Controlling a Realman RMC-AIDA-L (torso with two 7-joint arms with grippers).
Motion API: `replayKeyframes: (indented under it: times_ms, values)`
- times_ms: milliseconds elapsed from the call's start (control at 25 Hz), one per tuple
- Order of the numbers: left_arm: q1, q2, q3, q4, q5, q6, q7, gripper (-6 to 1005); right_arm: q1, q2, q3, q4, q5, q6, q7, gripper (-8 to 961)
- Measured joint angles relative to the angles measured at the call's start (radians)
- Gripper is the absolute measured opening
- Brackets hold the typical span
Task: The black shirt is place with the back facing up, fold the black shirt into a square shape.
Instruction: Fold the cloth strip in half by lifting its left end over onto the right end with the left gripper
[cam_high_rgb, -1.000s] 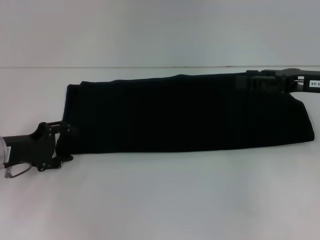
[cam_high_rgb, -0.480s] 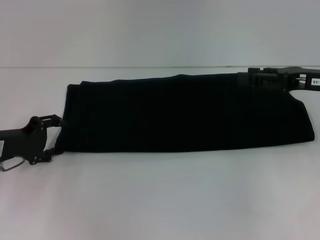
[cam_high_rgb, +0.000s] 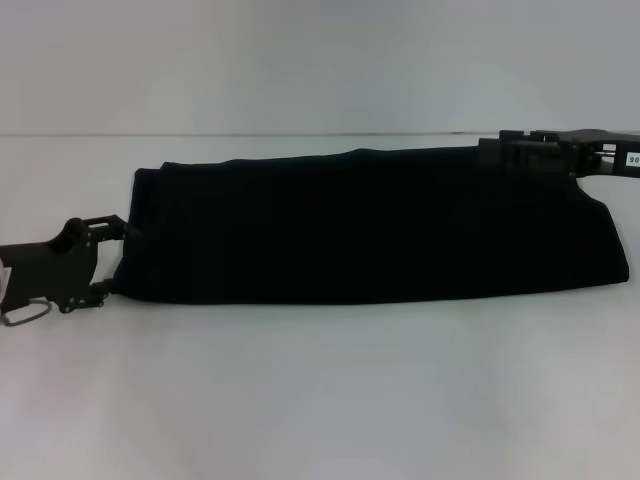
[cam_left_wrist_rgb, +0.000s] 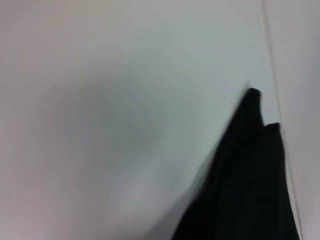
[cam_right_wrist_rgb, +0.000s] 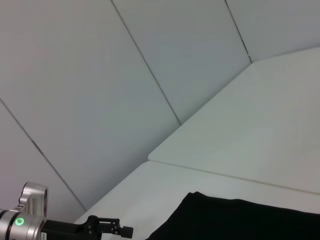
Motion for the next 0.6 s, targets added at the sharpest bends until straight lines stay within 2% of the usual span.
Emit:
replayKeyframes:
  times_ms: [600]
  values:
    - [-0.008, 0.006, 0.016, 0.001, 0.018, 0.025, 0.112, 765, 0.003, -0.002, 0.000, 0.000, 0.010, 0.000, -0.001, 703]
